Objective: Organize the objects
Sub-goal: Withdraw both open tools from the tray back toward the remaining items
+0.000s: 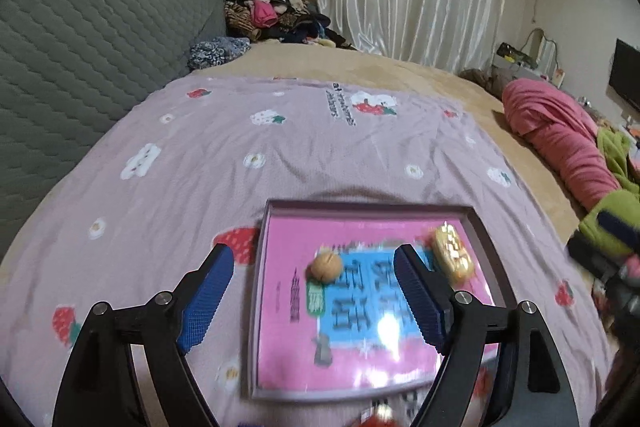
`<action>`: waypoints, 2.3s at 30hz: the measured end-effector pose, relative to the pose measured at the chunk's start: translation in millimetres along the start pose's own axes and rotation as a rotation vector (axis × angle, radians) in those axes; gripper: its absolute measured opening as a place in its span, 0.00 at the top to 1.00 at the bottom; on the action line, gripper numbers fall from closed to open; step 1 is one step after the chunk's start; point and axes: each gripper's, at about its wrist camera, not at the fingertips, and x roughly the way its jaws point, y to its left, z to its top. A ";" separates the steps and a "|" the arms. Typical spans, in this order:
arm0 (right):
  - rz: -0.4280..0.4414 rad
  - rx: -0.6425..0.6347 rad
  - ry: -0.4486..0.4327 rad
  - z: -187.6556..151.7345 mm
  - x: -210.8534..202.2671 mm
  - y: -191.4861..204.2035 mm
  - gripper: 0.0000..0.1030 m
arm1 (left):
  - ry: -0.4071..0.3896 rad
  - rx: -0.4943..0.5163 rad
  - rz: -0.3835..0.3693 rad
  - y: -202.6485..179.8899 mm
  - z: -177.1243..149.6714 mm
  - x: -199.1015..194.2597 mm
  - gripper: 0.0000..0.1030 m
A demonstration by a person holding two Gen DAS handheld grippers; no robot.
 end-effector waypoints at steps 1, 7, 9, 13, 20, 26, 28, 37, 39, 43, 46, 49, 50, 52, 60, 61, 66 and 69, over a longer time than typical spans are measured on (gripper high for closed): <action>0.000 -0.002 -0.004 0.5 -7.5 0.4 0.08 | 0.001 0.004 0.004 -0.1 -3.1 -7.9 0.19; -0.006 -0.033 -0.041 9.9 -65.1 9.9 0.06 | -0.023 0.023 0.031 -1.7 -11.3 -62.3 0.18; -0.019 -0.050 -0.063 11.7 -85.7 16.0 0.06 | -0.018 0.041 0.041 -6.0 -11.9 -79.1 0.18; -0.027 -0.069 -0.081 11.9 -118.2 25.8 0.05 | -0.027 0.052 0.045 -9.3 -12.4 -111.8 0.18; -0.026 -0.081 -0.093 6.1 -160.1 36.4 0.05 | -0.056 0.059 0.056 -9.2 -12.7 -163.4 0.18; -0.035 -0.083 -0.092 -4.1 -189.0 37.6 0.05 | -0.073 0.069 0.058 -11.1 -20.0 -199.4 0.18; -0.038 -0.081 -0.095 -8.1 -198.1 36.0 0.05 | -0.077 0.079 0.066 -13.6 -24.8 -210.4 0.18; -0.034 -0.068 -0.100 -21.8 -229.0 33.5 0.05 | -0.078 0.106 0.074 -24.1 -39.9 -239.0 0.18; -0.028 -0.066 -0.105 -24.5 -236.1 34.3 0.05 | -0.079 0.109 0.071 -25.9 -42.8 -243.4 0.18; -0.025 -0.070 -0.103 -30.7 -243.8 36.1 0.05 | -0.078 0.116 0.073 -29.4 -49.9 -252.6 0.18; -0.031 -0.078 -0.100 -36.6 -248.5 39.0 0.05 | -0.083 0.115 0.074 -30.6 -55.3 -259.0 0.18; -0.025 -0.081 -0.091 -44.0 -249.7 40.8 0.05 | -0.081 0.112 0.075 -32.0 -61.1 -262.7 0.18; -0.023 -0.082 -0.086 -47.0 -250.1 41.6 0.05 | -0.079 0.113 0.077 -32.2 -63.1 -263.8 0.18; -0.023 -0.084 -0.077 -53.2 -250.2 42.8 0.05 | -0.074 0.110 0.080 -31.1 -69.0 -265.1 0.18; -0.007 -0.068 -0.031 -81.2 -240.5 43.0 0.05 | -0.024 0.109 0.078 -31.2 -97.9 -257.4 0.18; -0.007 -0.067 -0.028 -82.5 -239.3 42.7 0.05 | -0.015 0.108 0.078 -30.7 -100.9 -255.6 0.18; -0.010 -0.067 -0.014 -93.9 -234.8 45.0 0.05 | 0.016 0.100 0.081 -29.6 -111.5 -244.5 0.18; -0.020 -0.069 -0.001 -100.3 -230.7 45.1 0.05 | 0.025 0.101 0.073 -31.5 -117.3 -239.9 0.18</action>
